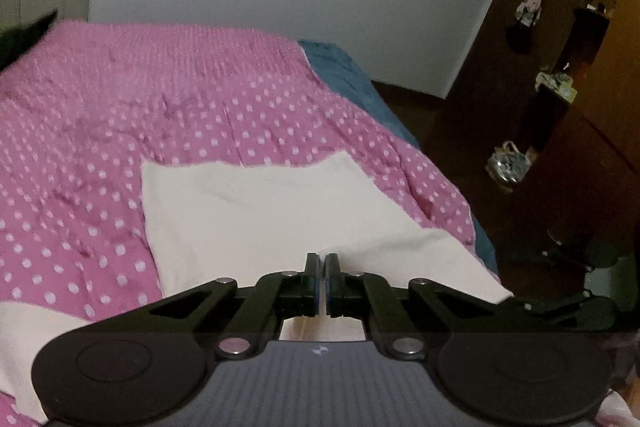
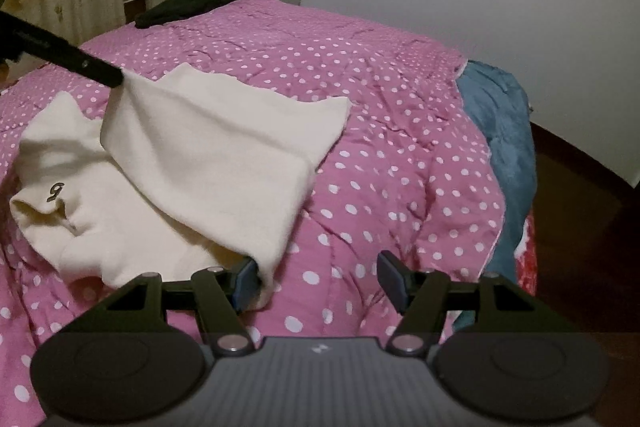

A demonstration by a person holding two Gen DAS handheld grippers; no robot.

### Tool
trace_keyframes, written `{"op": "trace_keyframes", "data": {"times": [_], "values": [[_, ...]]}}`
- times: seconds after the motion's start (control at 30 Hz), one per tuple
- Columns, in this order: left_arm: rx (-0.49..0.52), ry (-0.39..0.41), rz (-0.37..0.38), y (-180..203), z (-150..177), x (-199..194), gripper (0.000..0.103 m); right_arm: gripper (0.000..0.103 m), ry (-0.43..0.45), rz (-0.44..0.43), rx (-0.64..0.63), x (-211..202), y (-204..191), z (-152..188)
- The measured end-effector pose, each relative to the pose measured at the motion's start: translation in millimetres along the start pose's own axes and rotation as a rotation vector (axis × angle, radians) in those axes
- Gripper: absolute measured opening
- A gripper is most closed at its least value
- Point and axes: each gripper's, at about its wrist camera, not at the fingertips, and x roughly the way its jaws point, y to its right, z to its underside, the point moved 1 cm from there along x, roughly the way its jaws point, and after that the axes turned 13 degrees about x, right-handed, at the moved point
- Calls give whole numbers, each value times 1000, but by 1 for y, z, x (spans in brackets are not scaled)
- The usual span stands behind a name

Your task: Fold clothes

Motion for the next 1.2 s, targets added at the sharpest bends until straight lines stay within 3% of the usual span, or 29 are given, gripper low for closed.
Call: {"op": "trace_keyframes", "data": {"times": [0.2, 0.3, 0.37, 0.43, 0.53, 0.7, 0.73, 0.83, 1.07, 1.2], "values": [[-107, -71, 47, -19, 10, 15, 3, 65, -19, 24, 25, -2, 5, 3], [-85, -80, 33, -18, 13, 16, 5, 65, -17, 6, 16, -4, 3, -1], [-78, -73, 36, -18, 16, 15, 14, 65, -9, -11, 4, -6, 1, -5], [-80, -74, 31, -18, 18, 15, 35, 65, -1, -29, -7, -7, -2, -9], [-71, -100, 16, -14, 24, 20, 42, 64, 11, -55, -24, -9, -6, -15], [-40, -153, 17, 0, 31, 35, 37, 62, 32, -99, -53, -13, -13, -24], [-32, -160, 9, 3, 32, 38, 20, 62, 36, -108, -59, -13, -14, -26], [-17, -146, -11, 7, 32, 37, 6, 60, 33, -139, -68, -6, -19, -32], [-85, -81, 25, 0, 26, 3, 5, 55, 5, -205, -76, 19, -32, -42], [-88, -132, 6, -3, 34, 9, 5, 55, -22, -212, -66, 37, -35, -41]]}}
